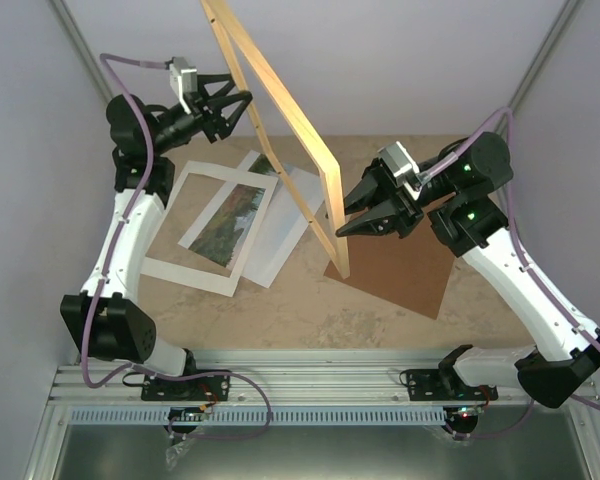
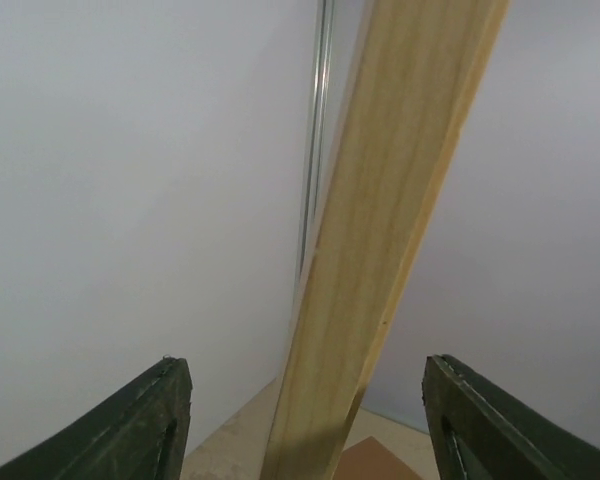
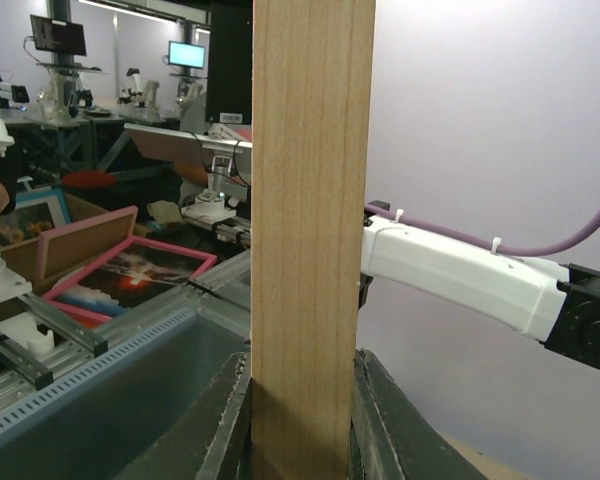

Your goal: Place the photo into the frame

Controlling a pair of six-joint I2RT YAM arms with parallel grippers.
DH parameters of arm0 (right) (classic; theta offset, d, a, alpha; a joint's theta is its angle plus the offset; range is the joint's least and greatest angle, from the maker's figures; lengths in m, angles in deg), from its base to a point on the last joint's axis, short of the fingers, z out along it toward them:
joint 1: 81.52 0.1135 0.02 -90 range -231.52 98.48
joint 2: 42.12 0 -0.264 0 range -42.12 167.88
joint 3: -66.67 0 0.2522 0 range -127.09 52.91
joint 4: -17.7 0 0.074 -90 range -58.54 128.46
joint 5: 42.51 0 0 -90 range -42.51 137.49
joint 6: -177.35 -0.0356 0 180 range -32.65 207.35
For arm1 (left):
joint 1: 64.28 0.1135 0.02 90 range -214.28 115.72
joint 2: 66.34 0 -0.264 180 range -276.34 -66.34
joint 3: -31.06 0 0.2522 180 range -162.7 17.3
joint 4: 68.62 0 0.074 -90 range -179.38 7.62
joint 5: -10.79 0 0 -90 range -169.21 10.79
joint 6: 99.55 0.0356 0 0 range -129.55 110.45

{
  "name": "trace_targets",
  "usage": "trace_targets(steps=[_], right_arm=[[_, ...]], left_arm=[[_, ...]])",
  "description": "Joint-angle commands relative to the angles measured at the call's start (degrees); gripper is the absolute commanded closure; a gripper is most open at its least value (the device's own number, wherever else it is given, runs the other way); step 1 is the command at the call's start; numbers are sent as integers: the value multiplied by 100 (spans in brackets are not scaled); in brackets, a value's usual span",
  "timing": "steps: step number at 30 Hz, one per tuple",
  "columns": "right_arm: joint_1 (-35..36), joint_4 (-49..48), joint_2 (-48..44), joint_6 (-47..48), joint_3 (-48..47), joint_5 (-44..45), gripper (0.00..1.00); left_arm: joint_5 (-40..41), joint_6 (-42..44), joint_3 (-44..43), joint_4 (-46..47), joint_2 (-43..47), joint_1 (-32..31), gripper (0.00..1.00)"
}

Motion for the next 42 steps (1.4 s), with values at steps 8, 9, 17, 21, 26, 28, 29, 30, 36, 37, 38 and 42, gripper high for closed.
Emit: trace_targets(steps=[8,9,17,21,26,28,29,30,36,37,38,42], right_arm=[[55,-986,-27,-411,46,-83,100],[56,-990,-33,-423,46,-84,99],[-115,-960,-81,-610,192,-3,99],[-521,-755,-147,-814,411,252,92],[-1588,153,-45,-868,564,351,30],[-2161,938,24,-526,553,314,14],[-2473,1312,44,-264,574,316,10],[-2760,1816,66,89,607,357,8],[-4060,4617,317,2101,698,1802,7],[-4092,4739,347,2172,776,1948,8],[-4099,4836,346,2236,897,2129,9],[-4098,4726,158,2213,1605,3004,10]], left_arm=[[-225,-65,65,341,-34,-21,46],[-222,-15,63,300,-29,-26,47],[-208,170,113,89,-38,-22,79],[-69,363,359,-216,64,-29,100],[134,557,583,-907,200,-21,100],[428,600,609,-1427,247,-23,100],[632,613,599,-1753,246,-23,100],[795,651,586,-2106,248,-26,100],[2109,1218,346,-4595,-2,-29,100],[2256,1273,308,-4990,-101,-22,100],[2312,1314,335,-5247,-176,-21,100],[2441,1087,871,-5426,-153,-129,100]])
